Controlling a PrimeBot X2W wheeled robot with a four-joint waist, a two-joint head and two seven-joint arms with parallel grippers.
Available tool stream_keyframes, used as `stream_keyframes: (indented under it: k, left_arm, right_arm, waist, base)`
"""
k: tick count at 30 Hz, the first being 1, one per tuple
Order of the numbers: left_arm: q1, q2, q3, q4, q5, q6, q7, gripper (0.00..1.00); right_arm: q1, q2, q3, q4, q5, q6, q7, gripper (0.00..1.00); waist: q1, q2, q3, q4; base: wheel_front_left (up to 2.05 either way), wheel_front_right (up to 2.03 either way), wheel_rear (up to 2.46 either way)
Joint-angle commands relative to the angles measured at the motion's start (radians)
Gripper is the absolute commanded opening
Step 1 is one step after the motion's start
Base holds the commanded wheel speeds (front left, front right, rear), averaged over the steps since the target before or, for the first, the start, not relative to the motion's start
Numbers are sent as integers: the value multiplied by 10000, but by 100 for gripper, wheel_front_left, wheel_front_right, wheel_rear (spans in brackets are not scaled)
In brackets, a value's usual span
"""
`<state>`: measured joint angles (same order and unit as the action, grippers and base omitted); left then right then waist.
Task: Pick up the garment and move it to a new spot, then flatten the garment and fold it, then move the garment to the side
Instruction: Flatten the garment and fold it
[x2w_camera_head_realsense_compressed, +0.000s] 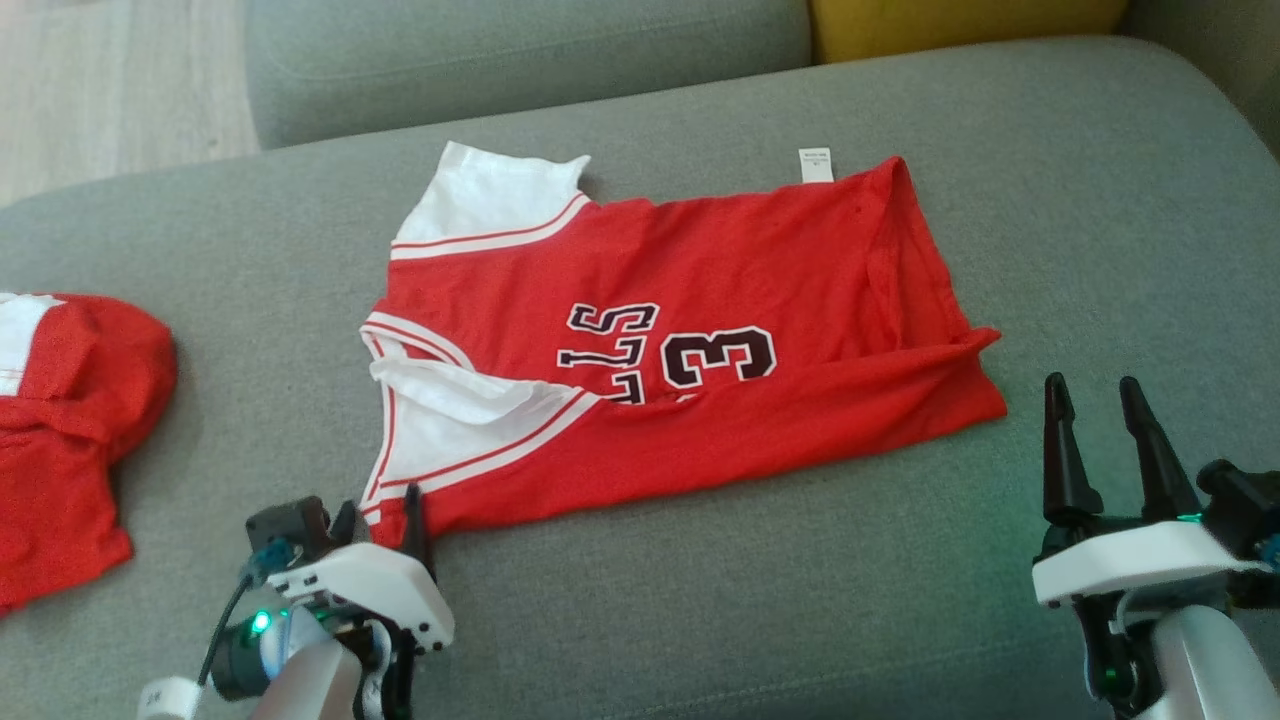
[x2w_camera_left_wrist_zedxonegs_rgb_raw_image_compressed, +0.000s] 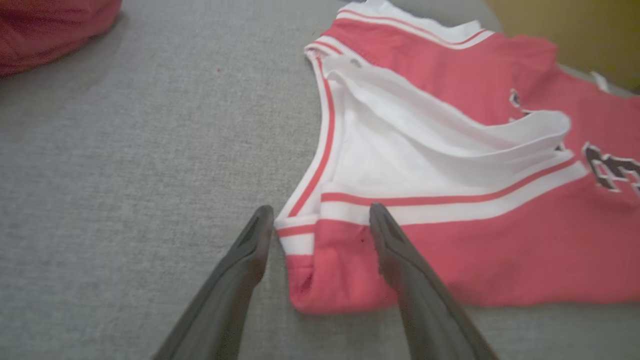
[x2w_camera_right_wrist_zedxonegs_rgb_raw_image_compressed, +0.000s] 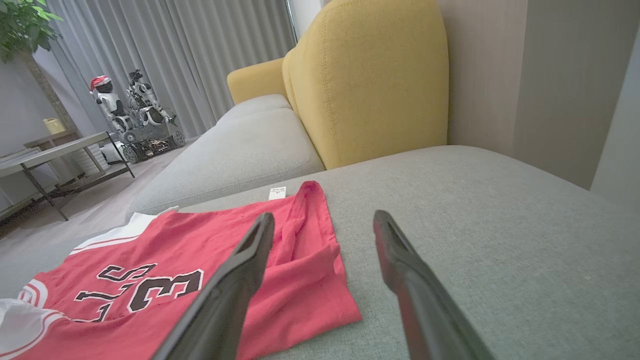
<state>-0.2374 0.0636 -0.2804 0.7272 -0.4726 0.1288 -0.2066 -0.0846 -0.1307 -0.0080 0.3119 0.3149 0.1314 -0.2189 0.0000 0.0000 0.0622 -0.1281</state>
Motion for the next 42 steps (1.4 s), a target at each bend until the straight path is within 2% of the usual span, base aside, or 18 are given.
stream_keyframes:
  k: [1, 3, 6, 8, 9, 18, 26, 35, 41, 42]
  left_arm:
    - [-532, 275, 263, -117, 142, 120, -5, 100]
    - [-666, 336, 168, 135, 272, 239, 79, 100]
    - [-800, 352, -39, 470, 325, 72, 339, 100]
    - [-868, 321, -119, 560, 254, -138, 428, 14]
    - [-898, 305, -139, 571, 216, -227, 412, 0]
    - [-1148, 303, 164, -317, 96, -482, -439, 0]
    - [-1039, 337, 479, -1565, 407, -508, -546, 0]
    - [-900, 267, 612, -2104, 729, -699, -550, 0]
    - [-857, 207, 640, -2020, 837, -831, -550, 0]
    - [-851, 196, 641, -1992, 841, -858, -550, 0]
  right_arm:
    - [-255, -4, 153, -364, -65, -7, -22, 100]
    - [-287, 28, 134, -371, -49, -7, -30, 100]
    - [-327, 58, 90, -365, -41, -7, -49, 100]
    - [-351, 81, 7, -311, -40, -7, -47, 100]
    - [-372, 95, -40, -258, -54, -7, -12, 100]
    - [-946, 492, -465, 776, 96, -7, 1049, 100]
    - [-1974, 731, -1111, 2259, 339, -7, 1943, 100]
    - [-2875, 785, -1483, 3781, 293, -7, 2457, 100]
    - [-3231, 796, -1099, 4522, 500, -7, 2687, 100]
    - [-3250, 798, -925, 4558, 622, -7, 2730, 39]
  waist:
    - [0, 0, 81, -60]
    - [0, 0, 151, -104]
    - [0, 0, 229, -136]
    - [0, 0, 255, -135]
    - [0, 0, 265, -126]
    - [0, 0, 403, 235]
    - [0, 0, 760, 760]
    - [0, 0, 1076, 1059]
    - [0, 0, 1100, 1070]
    - [0, 0, 1087, 1061]
  base:
    - [0, 0, 0]
    - [0, 0, 0]
    - [0, 0, 0]
    - [0, 0, 0]
    - [0, 0, 0]
    - [0, 0, 0]
    - [0, 0, 0]
    - [0, 0, 0]
    - [0, 0, 0]
    - [0, 0, 0]
